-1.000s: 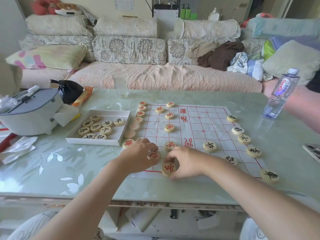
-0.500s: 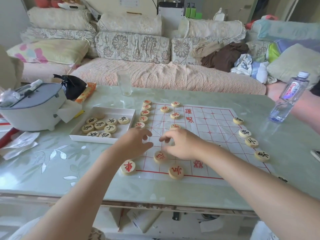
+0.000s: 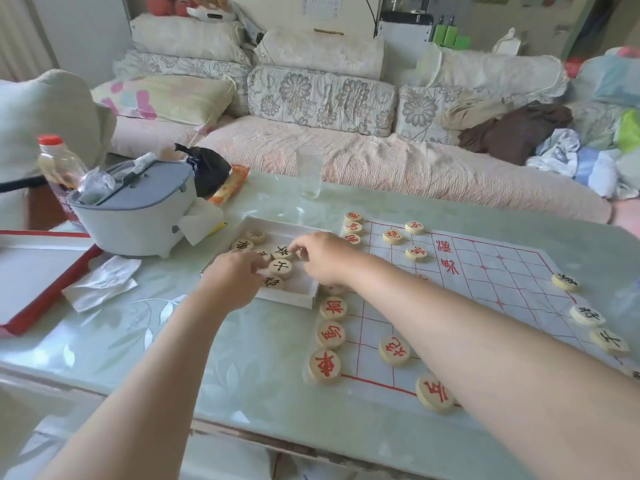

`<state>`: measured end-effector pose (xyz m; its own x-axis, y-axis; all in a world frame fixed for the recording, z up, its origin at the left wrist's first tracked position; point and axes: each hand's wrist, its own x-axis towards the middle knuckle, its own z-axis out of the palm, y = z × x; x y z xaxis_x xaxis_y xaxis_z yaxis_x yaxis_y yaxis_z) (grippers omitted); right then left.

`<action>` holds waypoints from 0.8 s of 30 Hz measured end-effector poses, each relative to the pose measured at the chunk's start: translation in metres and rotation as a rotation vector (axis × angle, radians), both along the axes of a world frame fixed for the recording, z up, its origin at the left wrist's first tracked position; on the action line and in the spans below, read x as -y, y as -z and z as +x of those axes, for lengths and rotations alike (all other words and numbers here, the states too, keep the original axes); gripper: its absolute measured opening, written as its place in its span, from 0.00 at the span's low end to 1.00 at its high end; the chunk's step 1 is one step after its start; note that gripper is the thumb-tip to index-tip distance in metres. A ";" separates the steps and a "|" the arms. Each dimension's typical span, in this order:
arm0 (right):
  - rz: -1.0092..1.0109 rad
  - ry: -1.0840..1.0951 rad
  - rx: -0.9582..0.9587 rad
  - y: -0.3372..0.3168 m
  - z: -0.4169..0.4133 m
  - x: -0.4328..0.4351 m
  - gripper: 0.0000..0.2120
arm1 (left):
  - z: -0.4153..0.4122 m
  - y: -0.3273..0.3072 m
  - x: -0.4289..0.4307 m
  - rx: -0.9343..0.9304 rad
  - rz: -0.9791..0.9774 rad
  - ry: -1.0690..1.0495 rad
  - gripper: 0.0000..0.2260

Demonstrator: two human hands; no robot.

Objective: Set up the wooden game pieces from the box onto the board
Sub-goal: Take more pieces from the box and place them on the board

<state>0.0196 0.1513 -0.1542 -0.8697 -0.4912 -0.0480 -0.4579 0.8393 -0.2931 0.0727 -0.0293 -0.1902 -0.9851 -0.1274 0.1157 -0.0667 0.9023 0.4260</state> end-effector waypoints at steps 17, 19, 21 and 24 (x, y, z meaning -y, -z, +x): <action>0.265 -0.132 -0.048 0.021 -0.028 0.033 0.21 | -0.025 -0.005 0.002 0.255 -0.190 0.071 0.15; 0.253 -0.122 -0.051 0.023 -0.025 0.031 0.20 | -0.024 -0.008 -0.005 0.309 -0.207 0.065 0.17; 0.216 -0.098 -0.042 0.024 -0.024 0.029 0.21 | -0.025 -0.011 -0.008 0.327 -0.208 0.073 0.17; 0.181 -0.091 -0.066 0.020 -0.022 0.023 0.21 | -0.026 -0.010 -0.008 0.321 -0.186 0.061 0.15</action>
